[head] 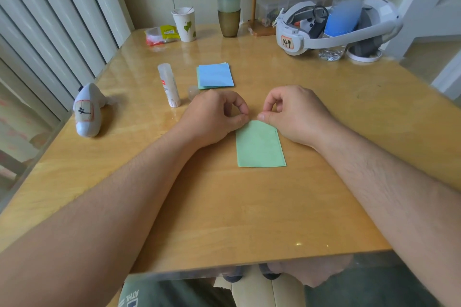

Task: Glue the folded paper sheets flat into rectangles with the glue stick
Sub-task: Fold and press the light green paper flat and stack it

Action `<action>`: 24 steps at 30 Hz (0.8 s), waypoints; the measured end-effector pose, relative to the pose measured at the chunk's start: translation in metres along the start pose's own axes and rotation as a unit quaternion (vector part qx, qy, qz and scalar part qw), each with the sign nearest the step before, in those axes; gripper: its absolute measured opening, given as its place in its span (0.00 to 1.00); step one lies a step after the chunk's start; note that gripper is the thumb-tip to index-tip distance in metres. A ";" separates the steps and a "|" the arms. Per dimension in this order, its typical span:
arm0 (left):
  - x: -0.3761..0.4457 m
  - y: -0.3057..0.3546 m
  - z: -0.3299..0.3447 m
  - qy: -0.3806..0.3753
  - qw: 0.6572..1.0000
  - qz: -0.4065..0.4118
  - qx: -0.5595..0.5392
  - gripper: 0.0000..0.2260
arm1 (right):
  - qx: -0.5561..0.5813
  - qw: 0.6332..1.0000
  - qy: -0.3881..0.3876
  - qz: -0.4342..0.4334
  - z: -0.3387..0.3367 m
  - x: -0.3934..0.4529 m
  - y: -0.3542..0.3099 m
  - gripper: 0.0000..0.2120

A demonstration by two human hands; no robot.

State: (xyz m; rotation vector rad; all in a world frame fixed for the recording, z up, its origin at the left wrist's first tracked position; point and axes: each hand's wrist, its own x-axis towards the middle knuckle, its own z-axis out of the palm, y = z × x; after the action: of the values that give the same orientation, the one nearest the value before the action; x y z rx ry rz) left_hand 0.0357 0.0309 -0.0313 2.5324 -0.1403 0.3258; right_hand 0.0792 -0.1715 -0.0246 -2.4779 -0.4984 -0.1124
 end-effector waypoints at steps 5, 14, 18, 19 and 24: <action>-0.002 -0.006 -0.006 -0.023 0.999 -0.012 -0.020 0.03 | 0.005 1.000 0.003 -0.016 -0.004 0.001 0.006 0.08; -0.004 -0.004 -0.007 -0.028 0.998 -0.025 -0.042 0.04 | 0.060 0.998 0.011 -0.007 -0.011 0.002 0.014 0.08; -0.006 0.001 -0.007 -0.044 0.999 -0.018 -0.019 0.01 | 0.042 0.999 -0.013 -0.023 -0.010 -0.002 0.012 0.10; -0.007 0.001 -0.008 -0.047 0.999 -0.016 -0.019 0.01 | 0.041 0.999 -0.017 -0.028 -0.011 -0.003 0.012 0.10; -0.011 0.001 -0.015 -0.093 0.995 0.004 -0.023 0.05 | 0.041 0.993 -0.087 -0.065 -0.021 -0.006 0.019 0.10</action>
State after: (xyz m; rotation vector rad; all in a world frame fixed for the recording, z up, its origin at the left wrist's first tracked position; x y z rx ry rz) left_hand 0.0220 0.0390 -0.0215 2.5143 -0.2272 0.0873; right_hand 0.0810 -0.1999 -0.0189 -2.3859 -0.7246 0.0722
